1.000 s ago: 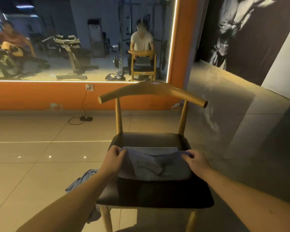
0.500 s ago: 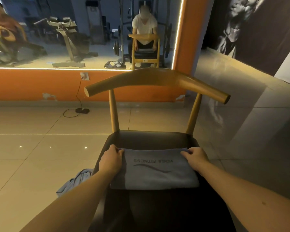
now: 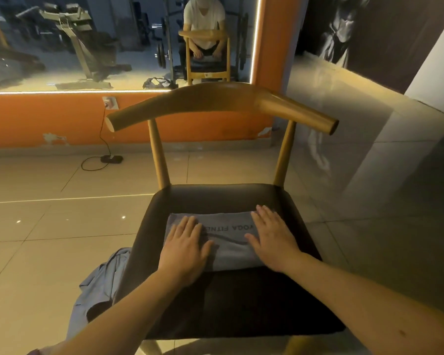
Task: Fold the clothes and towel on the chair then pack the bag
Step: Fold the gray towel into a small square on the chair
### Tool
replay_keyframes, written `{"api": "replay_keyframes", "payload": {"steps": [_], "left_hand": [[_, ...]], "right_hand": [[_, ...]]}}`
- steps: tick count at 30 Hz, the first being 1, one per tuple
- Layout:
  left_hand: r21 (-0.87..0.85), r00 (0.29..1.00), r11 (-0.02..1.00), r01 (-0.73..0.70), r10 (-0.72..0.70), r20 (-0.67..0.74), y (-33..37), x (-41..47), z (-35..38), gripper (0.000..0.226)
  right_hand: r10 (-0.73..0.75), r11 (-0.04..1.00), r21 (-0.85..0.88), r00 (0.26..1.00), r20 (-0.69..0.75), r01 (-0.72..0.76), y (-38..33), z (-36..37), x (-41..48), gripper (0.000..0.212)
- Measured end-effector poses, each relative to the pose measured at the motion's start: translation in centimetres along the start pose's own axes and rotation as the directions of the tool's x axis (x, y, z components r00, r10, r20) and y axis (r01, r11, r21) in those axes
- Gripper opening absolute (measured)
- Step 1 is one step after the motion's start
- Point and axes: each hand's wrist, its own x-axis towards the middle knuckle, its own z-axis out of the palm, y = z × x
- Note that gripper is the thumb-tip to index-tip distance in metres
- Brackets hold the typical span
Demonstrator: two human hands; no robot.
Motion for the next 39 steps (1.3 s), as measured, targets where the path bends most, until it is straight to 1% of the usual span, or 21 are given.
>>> {"api": "replay_keyframes", "payload": {"steps": [2,4,7,10,13,14,15,16,17,18,20,21,23,25,26,28,30,33,36,39], "left_hand": [[0.072,0.997,0.997,-0.005,0.000,0.071,-1.0,0.1,0.7,0.081],[0.112,0.994,0.993,-0.033,0.022,0.105,-2.2,0.3,1.0,0.086],[0.122,0.991,0.990,-0.073,0.058,0.125,-3.4,0.4,0.9,0.085],[0.138,0.987,0.985,-0.106,0.088,0.132,-3.5,0.3,0.7,0.083],[0.180,0.980,0.980,-0.086,0.051,0.192,-2.8,0.7,0.3,0.084],[0.202,0.979,0.976,-0.077,0.035,0.203,-2.3,0.8,0.0,0.083],[0.219,0.981,0.973,-0.073,0.030,0.193,-1.6,0.8,-0.4,0.081],[0.221,0.985,0.972,-0.081,0.044,0.167,-0.6,0.8,-0.7,0.077],[0.198,0.989,0.975,-0.101,0.076,0.130,0.6,0.5,-1.0,0.071],[0.149,0.989,0.981,-0.127,0.114,0.091,2.1,0.0,-1.3,0.065],[0.037,0.984,0.984,-0.176,0.176,0.025,5.3,-1.4,-1.3,0.056],[0.000,0.979,0.979,-0.204,0.204,0.008,6.9,-2.0,-1.0,0.056],[-0.030,0.965,0.965,-0.261,0.261,0.006,9.7,-3.2,-0.1,0.063],[-0.005,0.952,0.954,-0.300,0.300,0.056,11.5,-3.9,0.9,0.074],[0.024,0.947,0.950,-0.312,0.309,0.087,11.9,-4.1,1.5,0.079],[0.074,0.940,0.942,-0.327,0.316,0.126,12.1,-4.5,2.4,0.084],[0.093,0.934,0.933,-0.346,0.333,0.133,11.7,-5.1,3.0,0.089],[0.107,0.921,0.920,-0.376,0.359,0.152,10.9,-6.7,3.1,0.098],[0.145,0.924,0.915,-0.376,0.358,0.138,10.3,-8.7,3.0,0.102],[0.143,0.931,0.920,-0.364,0.357,0.076,10.2,-10.6,3.6,0.101]], "right_hand": [[0.018,0.997,-0.072,0.996,0.089,-0.012,0.8,0.8,-0.5,0.075],[0.044,0.993,-0.115,0.988,0.146,-0.027,1.8,1.5,-0.9,0.080],[0.032,0.994,-0.106,0.993,0.117,-0.019,2.3,2.3,-1.2,0.086],[0.030,0.995,-0.098,0.994,0.110,-0.019,2.3,2.4,-1.3,0.079],[0.032,0.998,-0.060,0.986,0.163,-0.022,1.9,1.4,-1.1,0.075],[0.022,0.999,-0.039,0.991,0.131,-0.017,1.8,0.9,-0.7,0.072],[0.020,1.000,-0.016,0.998,0.055,-0.019,1.8,0.4,-0.1,0.066],[0.027,1.000,0.012,0.999,-0.024,-0.027,2.0,0.0,0.7,0.059],[0.040,0.998,0.043,0.997,-0.063,-0.038,2.2,-0.5,1.7,0.055],[0.054,0.996,0.076,0.997,-0.046,-0.051,2.4,-1.0,2.6,0.053],[0.083,0.986,0.139,0.994,0.069,-0.092,2.8,-1.5,4.1,0.053],[0.099,0.983,0.144,0.989,0.107,-0.114,2.9,-1.6,4.6,0.053],[0.122,0.986,0.095,0.984,0.129,-0.134,3.0,-1.9,5.0,0.049],[0.128,0.988,0.065,0.983,0.133,-0.137,3.2,-2.0,5.0,0.039],[0.132,0.987,0.079,0.984,0.120,-0.142,3.4,-2.1,4.8,0.033],[0.159,0.972,0.161,0.983,0.094,-0.172,4.0,-2.4,4.3,0.024],[0.185,0.944,0.259,0.978,0.091,-0.203,4.6,-3.0,3.3,0.018],[0.202,0.903,0.348,0.963,0.178,-0.253,4.9,-4.1,0.8,0.009],[0.236,0.848,0.411,0.933,0.271,-0.335,4.8,-4.9,-2.4,0.006],[0.315,0.740,0.475,0.869,0.382,-0.477,4.3,-4.8,-6.1,0.006]]}}
